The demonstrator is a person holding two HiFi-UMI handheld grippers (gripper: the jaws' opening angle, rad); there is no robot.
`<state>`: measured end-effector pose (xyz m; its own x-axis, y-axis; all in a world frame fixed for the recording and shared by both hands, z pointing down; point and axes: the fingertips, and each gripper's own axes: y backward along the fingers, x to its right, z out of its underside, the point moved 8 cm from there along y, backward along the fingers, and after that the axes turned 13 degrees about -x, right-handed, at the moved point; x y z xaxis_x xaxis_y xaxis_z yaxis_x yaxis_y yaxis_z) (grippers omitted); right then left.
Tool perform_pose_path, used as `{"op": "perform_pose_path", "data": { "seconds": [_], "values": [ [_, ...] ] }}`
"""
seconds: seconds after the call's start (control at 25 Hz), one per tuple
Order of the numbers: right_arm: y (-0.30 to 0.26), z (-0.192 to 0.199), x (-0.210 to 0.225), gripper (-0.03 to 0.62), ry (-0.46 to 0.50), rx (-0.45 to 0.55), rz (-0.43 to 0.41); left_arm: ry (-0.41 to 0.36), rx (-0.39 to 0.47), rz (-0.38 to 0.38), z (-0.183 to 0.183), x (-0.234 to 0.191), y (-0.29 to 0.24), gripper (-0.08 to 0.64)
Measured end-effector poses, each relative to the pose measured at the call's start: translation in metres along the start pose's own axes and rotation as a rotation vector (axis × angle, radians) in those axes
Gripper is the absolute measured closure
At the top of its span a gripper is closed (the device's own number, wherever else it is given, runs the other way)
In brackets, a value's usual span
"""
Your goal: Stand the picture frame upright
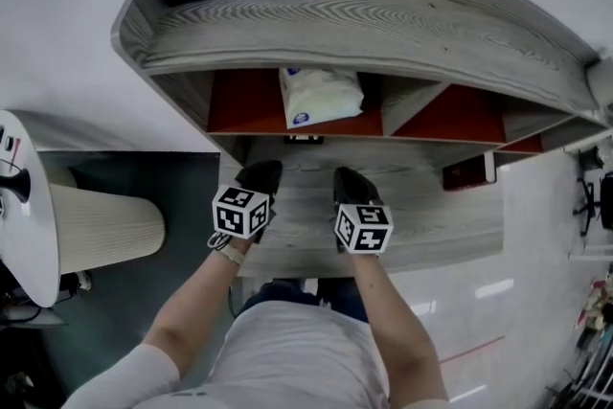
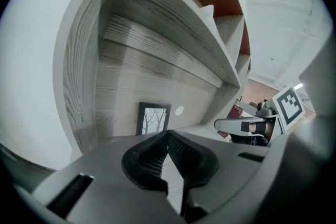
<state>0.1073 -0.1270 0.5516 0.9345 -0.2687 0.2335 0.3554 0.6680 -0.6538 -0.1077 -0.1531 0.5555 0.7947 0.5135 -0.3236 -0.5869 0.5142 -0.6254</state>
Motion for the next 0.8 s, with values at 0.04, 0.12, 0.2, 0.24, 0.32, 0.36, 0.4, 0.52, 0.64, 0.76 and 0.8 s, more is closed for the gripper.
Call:
{"op": "perform_pose_path", "data": {
  "seconds": [0.04,0.12,0.2,0.24,0.32,0.36,0.4,0.52,0.64,0.76,0.8],
  "values": [
    [0.008,-0.002,-0.003,0.558,-0.002,0.005,0.001,-0.001,0.006,0.008,-0.003,0.004,0.008,0.545],
    [0.023,-0.007,-0.011,0.562,0.003,0.009,-0.007,-0.002,0.019,0.025,-0.009,0.012,0.023,0.545],
    [0.037,-0.013,-0.021,0.565,0.017,0.009,-0.033,-0.012,0.025,0.041,-0.014,0.023,0.037,0.545],
    [0.044,-0.016,-0.026,0.565,0.02,0.012,-0.056,-0.02,0.028,0.049,-0.016,0.029,0.044,0.545],
    [0.06,-0.025,-0.037,0.565,0.013,0.025,-0.118,-0.036,0.038,0.064,-0.022,0.041,0.06,0.545],
    [0.068,-0.029,-0.042,0.565,0.012,0.035,-0.145,-0.038,0.046,0.07,-0.025,0.047,0.068,0.545],
    [0.076,-0.034,-0.046,0.565,0.017,0.043,-0.165,-0.034,0.055,0.075,-0.028,0.053,0.076,0.545],
    [0.099,-0.047,-0.057,0.565,0.067,0.063,-0.194,-0.008,0.086,0.089,-0.039,0.068,0.096,0.545],
    [0.117,-0.058,-0.062,0.565,0.09,0.077,-0.226,-0.033,0.112,0.088,-0.053,0.085,0.111,0.545],
    [0.133,-0.069,-0.063,0.565,0.075,0.105,-0.269,-0.04,0.136,0.089,-0.064,0.1,0.126,0.545],
    [0.138,-0.073,-0.062,0.565,0.081,0.116,-0.281,-0.037,0.147,0.088,-0.068,0.104,0.132,0.545]
  ]
}}
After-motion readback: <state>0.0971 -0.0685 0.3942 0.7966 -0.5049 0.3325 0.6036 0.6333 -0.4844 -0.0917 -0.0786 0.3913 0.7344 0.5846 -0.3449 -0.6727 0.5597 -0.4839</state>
